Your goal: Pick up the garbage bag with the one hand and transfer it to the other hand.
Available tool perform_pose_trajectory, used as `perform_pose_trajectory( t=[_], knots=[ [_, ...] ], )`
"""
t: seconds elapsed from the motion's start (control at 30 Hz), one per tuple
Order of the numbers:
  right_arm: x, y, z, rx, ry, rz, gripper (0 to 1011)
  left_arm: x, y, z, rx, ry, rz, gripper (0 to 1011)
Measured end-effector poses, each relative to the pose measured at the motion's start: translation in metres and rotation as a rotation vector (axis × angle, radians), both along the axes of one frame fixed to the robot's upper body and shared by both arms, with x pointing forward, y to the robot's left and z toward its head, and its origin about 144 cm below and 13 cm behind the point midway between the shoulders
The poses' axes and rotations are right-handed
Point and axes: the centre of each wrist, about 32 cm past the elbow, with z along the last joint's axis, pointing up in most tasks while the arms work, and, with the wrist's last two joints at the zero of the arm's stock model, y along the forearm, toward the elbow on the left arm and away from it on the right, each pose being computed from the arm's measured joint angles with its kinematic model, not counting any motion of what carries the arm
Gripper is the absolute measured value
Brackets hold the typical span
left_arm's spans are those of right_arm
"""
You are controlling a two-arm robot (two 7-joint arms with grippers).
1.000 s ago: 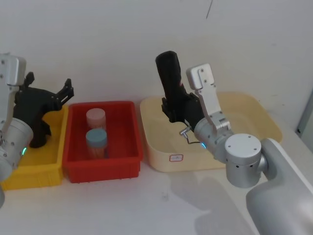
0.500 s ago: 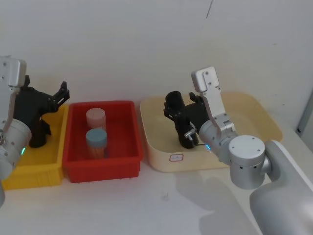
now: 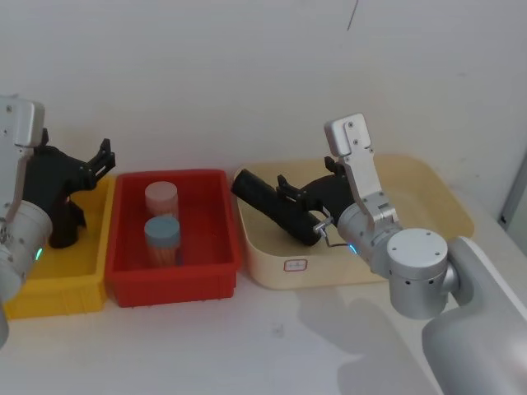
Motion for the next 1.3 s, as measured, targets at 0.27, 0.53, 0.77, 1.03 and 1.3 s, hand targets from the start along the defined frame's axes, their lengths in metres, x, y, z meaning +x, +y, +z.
perform_pose_trajectory(
  t=[0.27, 0.53, 0.77, 1.03, 1.3],
  knots=[
    [-0.001, -0.001, 0.000, -0.002, 0.016, 0.019, 1002, 0.000, 0.000, 0.000, 0.001, 0.001, 0.002, 1000],
    [-0.004, -0.002, 0.002, -0.018, 0.076, 0.099, 1001, 0.001, 0.000, 0.000, 0.002, 0.001, 0.003, 1000],
    [-0.004, 0.001, 0.004, -0.044, 0.153, 0.189, 1002, 0.001, 0.000, 0.000, 0.003, 0.001, 0.004, 1000],
    [0.003, 0.012, 0.009, -0.067, 0.251, 0.286, 1001, 0.001, 0.000, -0.001, 0.003, 0.002, 0.004, 1000],
    [0.015, 0.025, 0.017, -0.063, 0.312, 0.364, 1002, 0.001, 0.000, -0.001, 0.003, 0.002, 0.004, 1000]
  ],
)
